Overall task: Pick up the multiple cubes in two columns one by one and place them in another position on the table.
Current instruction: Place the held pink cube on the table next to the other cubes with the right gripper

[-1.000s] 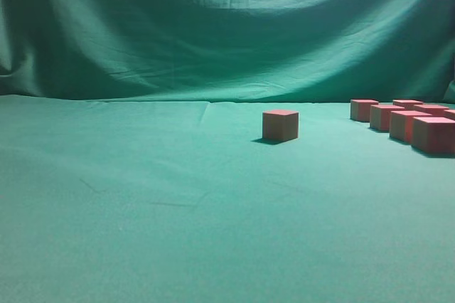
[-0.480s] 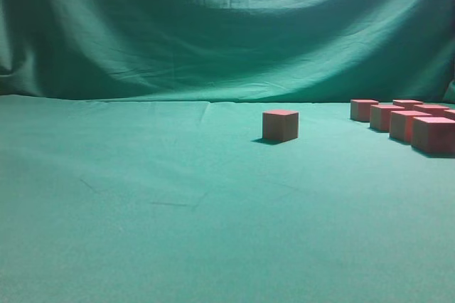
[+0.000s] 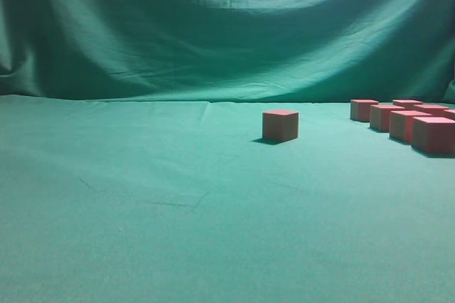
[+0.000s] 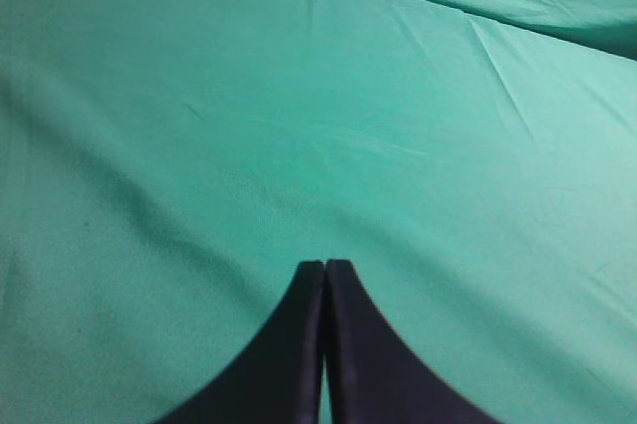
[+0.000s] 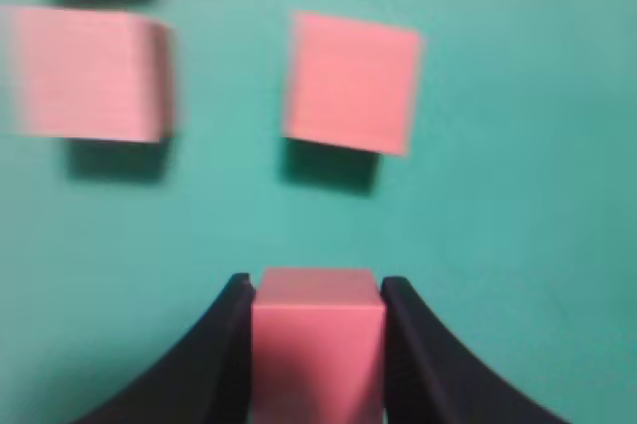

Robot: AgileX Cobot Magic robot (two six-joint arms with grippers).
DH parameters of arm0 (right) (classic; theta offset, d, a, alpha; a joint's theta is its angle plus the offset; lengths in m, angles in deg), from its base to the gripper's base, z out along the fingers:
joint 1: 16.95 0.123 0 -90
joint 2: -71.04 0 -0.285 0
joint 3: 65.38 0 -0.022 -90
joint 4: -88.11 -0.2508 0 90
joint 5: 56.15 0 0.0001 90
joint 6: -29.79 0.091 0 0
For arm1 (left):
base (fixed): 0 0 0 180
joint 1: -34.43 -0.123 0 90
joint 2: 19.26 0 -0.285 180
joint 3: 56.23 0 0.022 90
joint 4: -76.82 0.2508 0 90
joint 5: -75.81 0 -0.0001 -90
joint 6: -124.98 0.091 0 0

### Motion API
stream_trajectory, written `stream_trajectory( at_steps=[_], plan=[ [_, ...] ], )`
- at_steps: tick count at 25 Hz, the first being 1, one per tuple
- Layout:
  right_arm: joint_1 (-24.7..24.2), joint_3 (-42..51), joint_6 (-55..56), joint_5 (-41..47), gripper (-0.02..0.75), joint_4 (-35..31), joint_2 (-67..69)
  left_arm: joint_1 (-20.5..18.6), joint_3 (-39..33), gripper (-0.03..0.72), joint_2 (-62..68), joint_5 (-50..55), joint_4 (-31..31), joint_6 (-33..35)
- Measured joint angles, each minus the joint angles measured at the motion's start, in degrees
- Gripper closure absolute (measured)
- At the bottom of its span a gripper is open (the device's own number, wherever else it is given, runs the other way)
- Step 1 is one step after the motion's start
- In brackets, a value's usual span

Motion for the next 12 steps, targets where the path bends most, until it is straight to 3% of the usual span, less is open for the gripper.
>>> stream_trajectory(
  at_steps=[5, 12],
  plan=[
    [5.6, -13.0, -11.4, 11.2, 0.463, -5.5, -2.5, 0.0, 0.0, 0.688, 0.0, 0.0, 0.0, 0.0],
    [15.4, -34.3, -19.6, 18.5, 0.463, -6.2, 1.8, 0.0, 0.0, 0.688, 0.0, 0.0, 0.0, 0.0]
  ],
)
